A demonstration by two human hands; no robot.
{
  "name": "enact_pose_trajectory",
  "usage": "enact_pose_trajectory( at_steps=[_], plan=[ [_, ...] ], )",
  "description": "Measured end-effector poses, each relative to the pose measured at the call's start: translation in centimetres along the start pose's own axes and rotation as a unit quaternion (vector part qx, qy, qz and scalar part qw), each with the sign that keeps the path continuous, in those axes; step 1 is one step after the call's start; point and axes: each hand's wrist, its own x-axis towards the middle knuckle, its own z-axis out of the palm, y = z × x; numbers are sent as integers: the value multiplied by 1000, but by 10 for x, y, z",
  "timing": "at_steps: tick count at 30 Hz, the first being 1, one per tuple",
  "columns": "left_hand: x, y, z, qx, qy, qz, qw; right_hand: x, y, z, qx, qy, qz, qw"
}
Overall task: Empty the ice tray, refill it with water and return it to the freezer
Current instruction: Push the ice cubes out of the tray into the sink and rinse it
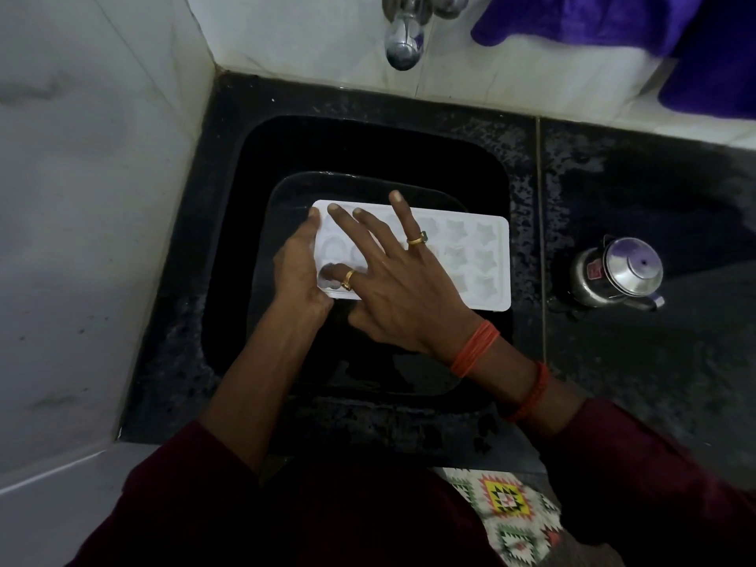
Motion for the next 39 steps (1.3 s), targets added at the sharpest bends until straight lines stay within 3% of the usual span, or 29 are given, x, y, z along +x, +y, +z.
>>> enact_pose_trajectory(
  at_steps=[8,16,24,33,39],
  plan=[
    [-3,-2,-1,-38,-3,3,999,-1,-2,3,-21,4,-19,1000],
    [-2,-1,2,8,9,8,1000,0,3,1,26,24,4,999],
    [-3,-2,-1,-25,-9,20,999,2,7,-1,12,-1,-17,1000],
    [-10,0,2,-37,-46,18,998,1,12,3,40,46,-18,998],
    [-8,-3,-2,-45,-62,33,997,0,16,2,9,13,1,1000]
  ],
)
